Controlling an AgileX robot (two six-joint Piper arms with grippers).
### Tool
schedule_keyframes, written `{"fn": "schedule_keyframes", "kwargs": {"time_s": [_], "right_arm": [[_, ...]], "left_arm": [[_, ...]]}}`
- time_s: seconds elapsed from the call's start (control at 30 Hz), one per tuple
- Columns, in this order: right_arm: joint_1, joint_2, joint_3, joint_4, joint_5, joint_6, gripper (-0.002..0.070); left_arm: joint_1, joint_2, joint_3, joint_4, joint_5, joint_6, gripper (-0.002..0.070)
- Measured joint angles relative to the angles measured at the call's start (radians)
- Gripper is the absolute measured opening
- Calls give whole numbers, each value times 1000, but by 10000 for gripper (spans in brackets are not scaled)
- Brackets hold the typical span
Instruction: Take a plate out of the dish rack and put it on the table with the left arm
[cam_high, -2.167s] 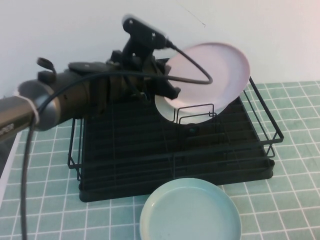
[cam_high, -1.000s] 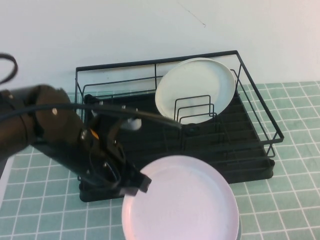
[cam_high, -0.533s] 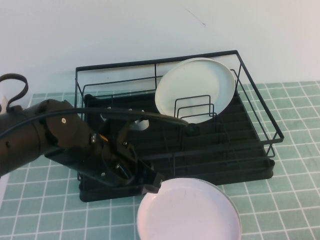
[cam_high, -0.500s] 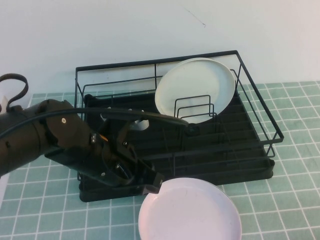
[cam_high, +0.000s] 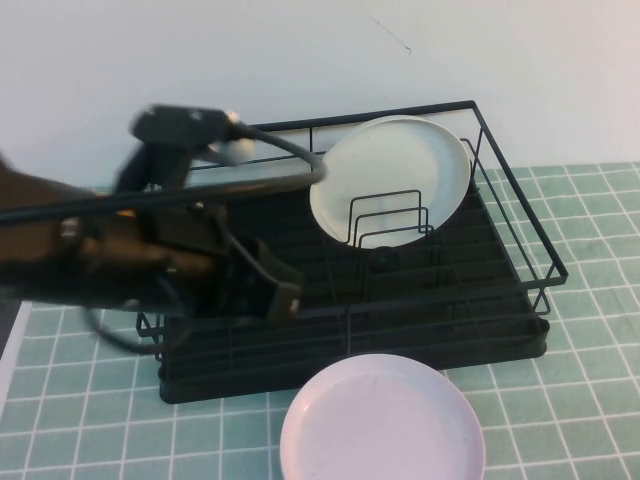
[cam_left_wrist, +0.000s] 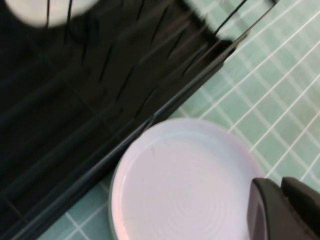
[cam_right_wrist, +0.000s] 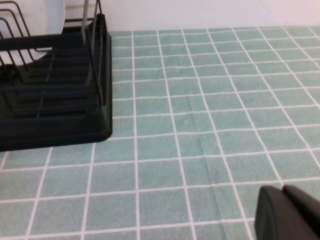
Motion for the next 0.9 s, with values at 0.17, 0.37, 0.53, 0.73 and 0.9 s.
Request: {"fn": "schedule_keyframes", "kwargs": {"time_s": [0.17, 0.37, 0.53, 0.73, 0.9], "right_arm": [[0, 0, 0, 0, 0, 0, -3], [0, 0, 0, 0, 0, 0, -3], [0, 0, 0, 0, 0, 0, -3], [0, 0, 0, 0, 0, 0, -3], [0, 0, 0, 0, 0, 0, -3]], "left_arm": [[0, -208, 5, 90, 33, -99, 4], [0, -449, 134, 143, 51, -210, 1], [0, -616, 245, 122, 91, -240, -1], [0, -777, 277, 98, 168, -240, -1], [0, -828, 277, 93, 236, -240, -1]]}}
